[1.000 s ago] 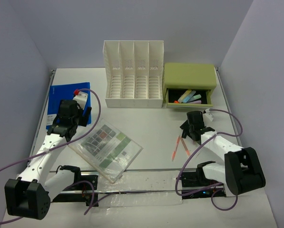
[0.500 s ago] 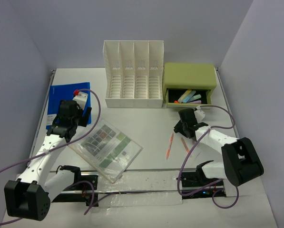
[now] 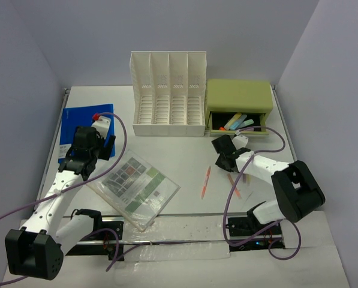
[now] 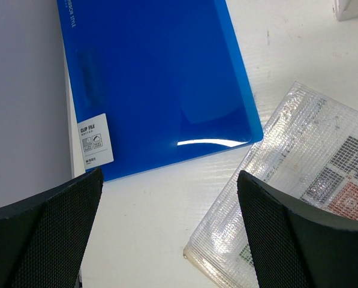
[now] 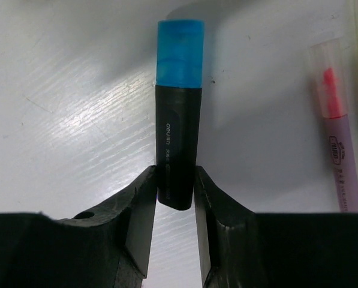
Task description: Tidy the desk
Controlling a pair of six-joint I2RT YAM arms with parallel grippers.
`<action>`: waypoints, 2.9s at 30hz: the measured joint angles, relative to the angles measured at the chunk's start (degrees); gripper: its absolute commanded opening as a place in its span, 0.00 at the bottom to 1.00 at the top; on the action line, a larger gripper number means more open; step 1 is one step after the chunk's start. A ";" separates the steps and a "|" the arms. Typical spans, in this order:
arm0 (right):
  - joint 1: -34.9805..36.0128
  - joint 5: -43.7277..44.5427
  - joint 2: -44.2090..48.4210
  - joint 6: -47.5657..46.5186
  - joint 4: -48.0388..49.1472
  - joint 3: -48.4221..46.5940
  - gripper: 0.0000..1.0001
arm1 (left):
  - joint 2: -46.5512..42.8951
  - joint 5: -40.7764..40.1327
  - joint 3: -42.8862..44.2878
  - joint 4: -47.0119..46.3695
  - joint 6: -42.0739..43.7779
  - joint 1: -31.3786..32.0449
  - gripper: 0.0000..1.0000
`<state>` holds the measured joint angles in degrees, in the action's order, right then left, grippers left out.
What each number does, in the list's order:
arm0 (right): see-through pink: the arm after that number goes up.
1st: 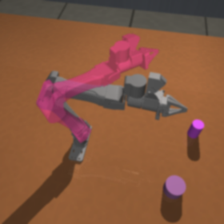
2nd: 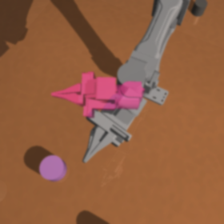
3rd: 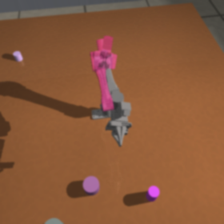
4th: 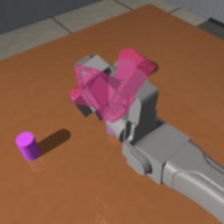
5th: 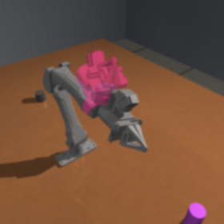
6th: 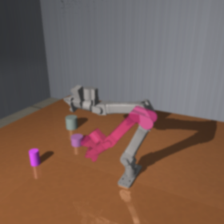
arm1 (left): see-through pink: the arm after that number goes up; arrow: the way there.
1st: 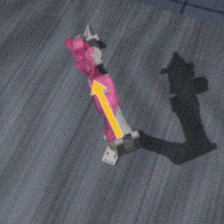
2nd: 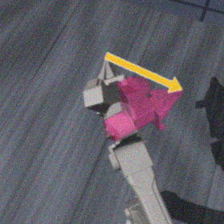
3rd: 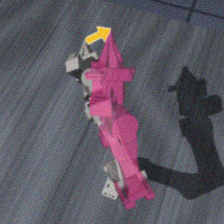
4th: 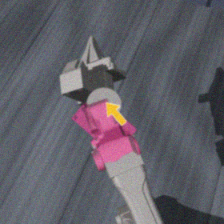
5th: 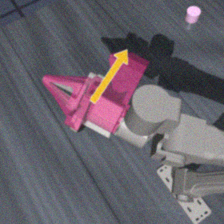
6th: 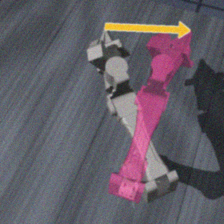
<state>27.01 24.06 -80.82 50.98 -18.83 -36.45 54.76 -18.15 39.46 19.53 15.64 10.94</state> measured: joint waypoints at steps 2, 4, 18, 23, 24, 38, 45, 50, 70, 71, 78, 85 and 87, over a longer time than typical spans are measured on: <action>1.48 1.43 -0.19 -0.69 -1.02 -0.39 0.31 | 0.00 0.10 0.00 0.00 -0.02 0.00 0.99; 3.31 2.54 -0.76 -1.30 -2.50 -1.11 0.30 | 0.00 0.22 0.00 0.00 -0.02 0.00 0.99; 20.51 -0.07 -4.83 -6.68 -6.80 -6.17 0.50 | 0.00 0.41 0.00 0.04 0.00 0.00 0.99; 21.11 -2.86 -4.81 -8.51 -8.96 -6.64 0.60 | 0.00 0.41 0.00 0.06 0.00 0.00 0.99; 21.09 -2.94 -4.84 -8.82 -9.34 -6.78 0.61 | 0.00 0.41 0.00 0.08 -0.01 0.00 0.99; 20.59 -2.10 -15.46 -13.27 -9.84 -17.58 0.20 | 0.00 0.41 0.00 0.45 -0.02 0.00 0.99; 21.13 -0.85 -15.16 -14.36 -10.42 -17.46 0.00 | 0.10 0.42 0.00 0.46 -0.02 0.00 0.99; 23.13 1.49 -14.09 -16.71 -15.48 -18.12 0.00 | 0.15 0.39 0.00 0.46 -0.02 0.00 0.99; -10.12 -11.59 19.18 -6.79 0.76 -20.23 0.00 | 0.22 0.39 0.00 0.48 -0.02 0.00 0.99; -11.78 -11.77 19.19 -5.76 1.20 -19.44 0.00 | 0.22 0.39 0.00 0.48 -0.02 0.00 0.99; -17.98 -12.56 16.18 -1.61 3.04 -18.66 0.14 | 0.32 0.39 0.00 0.48 -0.02 0.02 0.99; -20.59 -12.14 12.46 1.76 4.73 -17.33 0.61 | 0.55 0.39 0.00 0.48 0.00 0.00 0.99; -20.79 -12.37 10.89 1.56 5.20 -17.34 0.64 | 0.55 0.39 0.00 0.48 0.00 0.00 0.99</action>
<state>6.22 11.69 -69.93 52.53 -13.64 -53.79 55.31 -17.76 39.46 20.01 15.64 10.94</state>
